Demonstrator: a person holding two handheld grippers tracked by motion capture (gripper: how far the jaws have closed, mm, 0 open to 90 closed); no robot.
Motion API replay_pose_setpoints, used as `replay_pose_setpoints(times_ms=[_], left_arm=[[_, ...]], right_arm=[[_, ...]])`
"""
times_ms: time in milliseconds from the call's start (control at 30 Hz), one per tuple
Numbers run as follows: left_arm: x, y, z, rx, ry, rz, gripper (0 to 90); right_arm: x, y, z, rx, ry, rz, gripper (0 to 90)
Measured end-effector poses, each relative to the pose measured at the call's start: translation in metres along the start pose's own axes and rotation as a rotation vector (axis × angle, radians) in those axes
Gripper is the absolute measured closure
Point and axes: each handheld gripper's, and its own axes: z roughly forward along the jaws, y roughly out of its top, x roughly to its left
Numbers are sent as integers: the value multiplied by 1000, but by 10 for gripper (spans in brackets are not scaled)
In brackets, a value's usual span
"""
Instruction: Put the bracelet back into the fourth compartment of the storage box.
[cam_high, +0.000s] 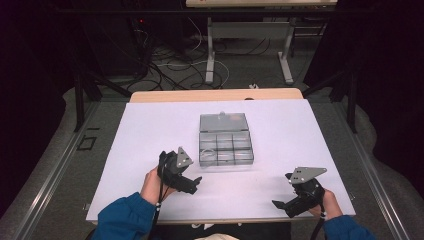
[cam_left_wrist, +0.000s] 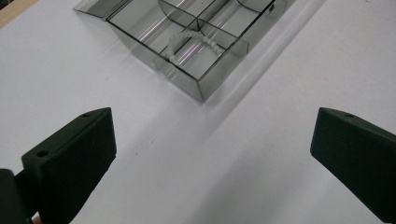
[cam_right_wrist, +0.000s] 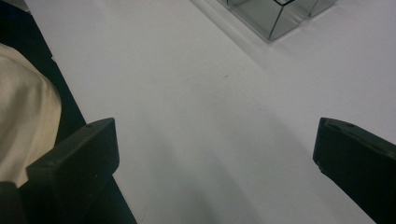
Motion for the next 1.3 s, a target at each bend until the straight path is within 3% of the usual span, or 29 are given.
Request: replay_pose_setpoints(times_ms=[267,600,700,900,933,1000,1133,1300], left_arm=[[3,-17,-18,-32,16,-14,3],[6,-40,-31,-17,27,-59,3],[7,-46,-34,-19,28,-48,3],[10,-58,-37,-29,21,-68,3],[12,-59,-39,-28,33,-52,3],[12,-62,-40,-36,27,-74,3],[15,-68,-42,-42,41,-66,3],[16,-75,-46,-55,39,-91,3]], right_arm=[[1,0,0,3,-3,4,0],[1,0,0,3,-5,4,0],[1,0,0,3,-5,3,0],[1,0,0,5,-6,-5,0],[1,0,0,5,-7,-5,0],[1,0,0,5,-7,-5,0],[1,0,0,6,-10,-1,0],[1,0,0,7,-10,-2,0]])
